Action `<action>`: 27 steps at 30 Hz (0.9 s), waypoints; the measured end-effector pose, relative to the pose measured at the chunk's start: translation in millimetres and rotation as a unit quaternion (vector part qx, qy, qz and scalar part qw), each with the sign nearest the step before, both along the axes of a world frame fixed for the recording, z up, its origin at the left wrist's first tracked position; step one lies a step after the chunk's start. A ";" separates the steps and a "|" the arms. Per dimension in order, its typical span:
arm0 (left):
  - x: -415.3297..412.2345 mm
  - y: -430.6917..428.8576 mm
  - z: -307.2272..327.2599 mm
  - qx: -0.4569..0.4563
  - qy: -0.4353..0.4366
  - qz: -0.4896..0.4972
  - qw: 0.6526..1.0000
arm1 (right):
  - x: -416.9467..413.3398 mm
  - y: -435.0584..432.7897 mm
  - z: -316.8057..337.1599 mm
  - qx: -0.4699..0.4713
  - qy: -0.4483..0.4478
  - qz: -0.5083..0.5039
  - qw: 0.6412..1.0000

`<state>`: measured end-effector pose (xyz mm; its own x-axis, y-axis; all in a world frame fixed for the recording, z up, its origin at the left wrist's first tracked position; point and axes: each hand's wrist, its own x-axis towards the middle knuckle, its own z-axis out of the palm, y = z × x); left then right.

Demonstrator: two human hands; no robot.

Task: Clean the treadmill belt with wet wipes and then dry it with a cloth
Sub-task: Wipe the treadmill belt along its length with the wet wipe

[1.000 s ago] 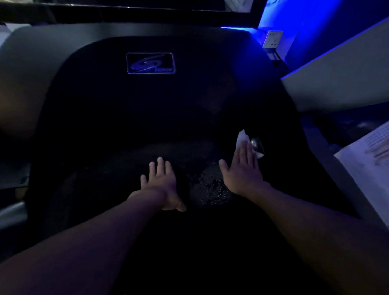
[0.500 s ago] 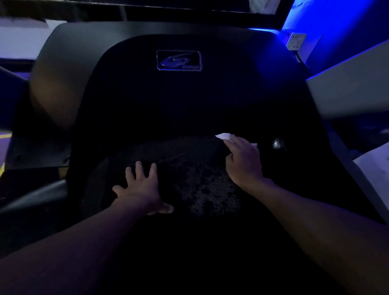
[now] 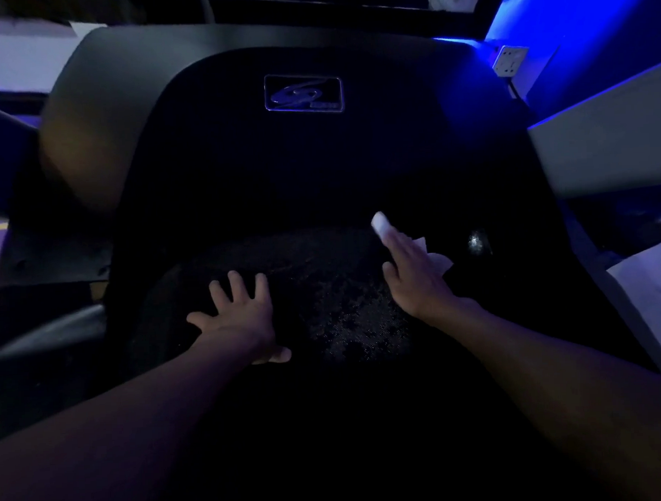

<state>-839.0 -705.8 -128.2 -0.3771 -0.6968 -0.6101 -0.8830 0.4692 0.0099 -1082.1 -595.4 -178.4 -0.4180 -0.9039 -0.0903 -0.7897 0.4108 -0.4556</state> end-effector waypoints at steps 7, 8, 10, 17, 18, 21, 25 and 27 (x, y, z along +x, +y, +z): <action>-1.7 -0.6 0.4 -0.004 -0.007 -0.001 1.000 | -2.7 -2.8 -4.4 0.094 0.134 0.075 0.984; -1.6 -0.4 0.5 -0.006 -0.006 0.000 1.000 | -7.3 -3.8 -3.6 0.097 0.120 0.059 0.986; -1.8 0.0 0.9 -0.009 -0.002 0.001 1.000 | -7.1 -6.9 -2.9 0.098 0.095 0.000 0.991; 1.4 0.3 0.8 -0.006 0.003 -0.006 1.000 | 9.2 -19.6 -9.2 0.086 0.116 0.118 0.982; 2.4 0.7 0.6 -0.004 0.006 -0.009 1.000 | 3.5 -23.1 -8.5 0.102 0.113 0.064 0.986; 5.0 1.0 0.2 0.008 0.005 -0.014 1.000 | 16.1 -28.9 -7.8 0.086 0.114 0.039 0.989; 6.1 -7.0 3.8 0.052 -0.023 -0.039 0.998 | 24.8 -24.3 -2.8 0.047 0.106 0.186 0.976; 9.4 -12.5 5.4 0.070 -0.033 -0.050 0.996 | 20.6 -33.3 -1.0 0.066 0.090 0.098 0.989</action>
